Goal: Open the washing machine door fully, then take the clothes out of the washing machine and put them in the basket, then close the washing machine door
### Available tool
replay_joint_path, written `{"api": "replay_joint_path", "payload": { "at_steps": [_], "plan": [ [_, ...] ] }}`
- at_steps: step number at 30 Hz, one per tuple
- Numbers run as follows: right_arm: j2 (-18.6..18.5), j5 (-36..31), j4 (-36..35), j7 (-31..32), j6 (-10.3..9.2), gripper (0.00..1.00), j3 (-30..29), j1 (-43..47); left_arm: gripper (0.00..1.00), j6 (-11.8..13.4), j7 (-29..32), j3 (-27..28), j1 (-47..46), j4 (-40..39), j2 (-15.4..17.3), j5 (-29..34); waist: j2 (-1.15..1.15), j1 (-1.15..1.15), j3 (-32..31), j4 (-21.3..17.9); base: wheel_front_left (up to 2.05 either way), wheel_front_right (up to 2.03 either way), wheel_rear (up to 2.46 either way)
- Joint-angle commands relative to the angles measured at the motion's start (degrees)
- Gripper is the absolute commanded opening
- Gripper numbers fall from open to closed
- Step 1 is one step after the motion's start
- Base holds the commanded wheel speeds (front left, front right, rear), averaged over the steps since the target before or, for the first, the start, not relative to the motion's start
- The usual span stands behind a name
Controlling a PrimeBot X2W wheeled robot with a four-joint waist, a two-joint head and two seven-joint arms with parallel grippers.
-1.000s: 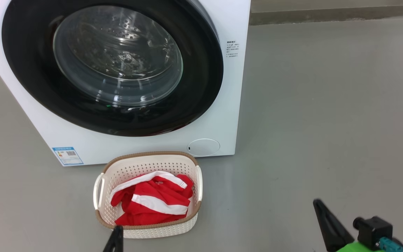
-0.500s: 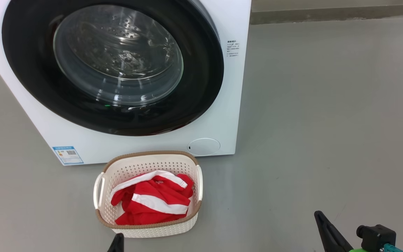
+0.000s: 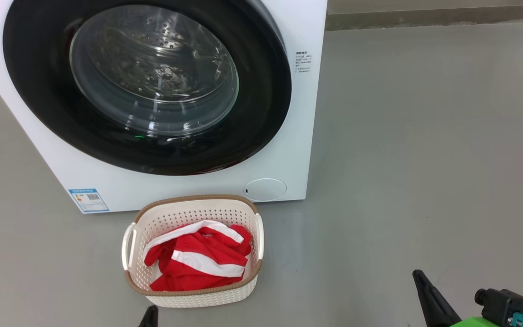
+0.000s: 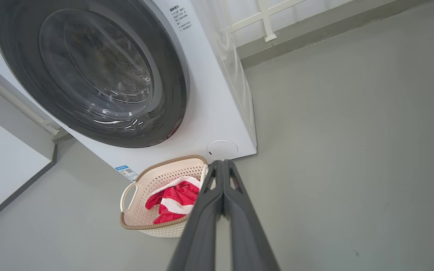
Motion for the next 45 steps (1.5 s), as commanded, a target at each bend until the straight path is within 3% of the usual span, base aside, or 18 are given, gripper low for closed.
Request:
{"api": "replay_joint_path", "payload": {
  "at_steps": [1, 45],
  "plan": [
    [-0.89, 1.91, -1.23, 0.26, -0.01, 0.00, -0.18, -3.03, 0.00, -0.82, 0.20, 1.36, -2.64, -0.92, 0.37, -1.82, 0.00, -0.01, 0.02, 0.02, 0.00, 0.00, 0.00],
    [-1.88, 28.78, -0.14, 3.96, -0.04, 0.00, -2.02, -7.67, 0.00, -7.46, 4.88, 8.29, -7.19, 2.45, -1.54, -28.11, 0.00, -0.01, 0.43, 0.45, 0.00, 0.00, 0.00]
  ]
}}
